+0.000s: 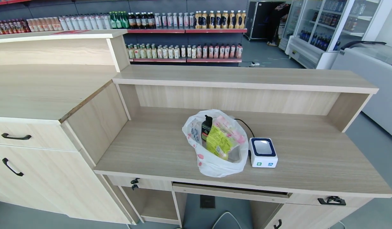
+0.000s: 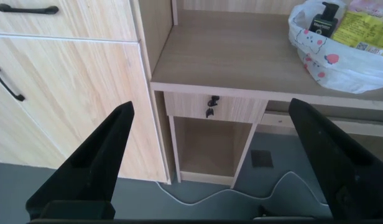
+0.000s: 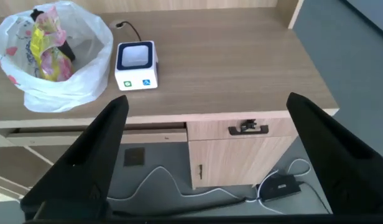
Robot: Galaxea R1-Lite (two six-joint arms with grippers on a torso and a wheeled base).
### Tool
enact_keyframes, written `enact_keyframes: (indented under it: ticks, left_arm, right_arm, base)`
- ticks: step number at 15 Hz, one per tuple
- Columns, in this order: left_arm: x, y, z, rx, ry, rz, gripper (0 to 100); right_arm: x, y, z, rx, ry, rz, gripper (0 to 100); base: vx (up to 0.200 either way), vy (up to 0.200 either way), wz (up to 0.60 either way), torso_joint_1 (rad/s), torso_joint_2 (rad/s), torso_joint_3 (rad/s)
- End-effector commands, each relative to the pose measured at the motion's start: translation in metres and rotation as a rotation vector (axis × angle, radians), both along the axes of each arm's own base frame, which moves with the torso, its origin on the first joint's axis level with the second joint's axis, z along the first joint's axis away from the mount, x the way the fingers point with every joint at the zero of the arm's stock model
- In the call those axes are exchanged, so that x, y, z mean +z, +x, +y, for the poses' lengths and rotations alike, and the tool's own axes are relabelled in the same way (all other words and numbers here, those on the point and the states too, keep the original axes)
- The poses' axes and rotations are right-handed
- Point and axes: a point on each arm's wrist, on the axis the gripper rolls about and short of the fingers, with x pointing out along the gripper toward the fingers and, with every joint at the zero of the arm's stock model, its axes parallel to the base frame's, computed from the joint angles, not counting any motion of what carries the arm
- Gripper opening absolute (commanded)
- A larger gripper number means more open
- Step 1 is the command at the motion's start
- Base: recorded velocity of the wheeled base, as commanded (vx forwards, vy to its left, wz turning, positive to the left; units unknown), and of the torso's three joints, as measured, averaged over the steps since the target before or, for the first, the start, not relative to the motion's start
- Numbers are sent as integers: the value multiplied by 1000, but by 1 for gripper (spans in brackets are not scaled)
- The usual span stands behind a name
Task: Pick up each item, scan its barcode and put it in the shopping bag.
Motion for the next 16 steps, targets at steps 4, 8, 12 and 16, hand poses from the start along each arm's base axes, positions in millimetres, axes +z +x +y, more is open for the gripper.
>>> enact_keyframes:
  ticks: [4, 8, 12, 16]
  left_arm:
    - [0, 0, 0, 1, 0, -1, 100]
    - [0, 0, 0, 1, 0, -1, 100]
    - [0, 0, 0, 1, 0, -1, 100]
    - [0, 0, 0, 1, 0, -1, 100]
  right_arm:
    - [-31, -31, 2, 108, 7, -89, 100]
    - [-33, -31, 1, 111, 4, -66, 100]
    - [-34, -31, 1, 106, 7, -62, 100]
    - [-34, -31, 1, 105, 7, -62, 100]
  base:
    - [0, 0, 0, 0, 0, 0]
    - [0, 0, 0, 0, 0, 0]
    - [0, 0, 0, 0, 0, 0]
    - [0, 0, 0, 0, 0, 0]
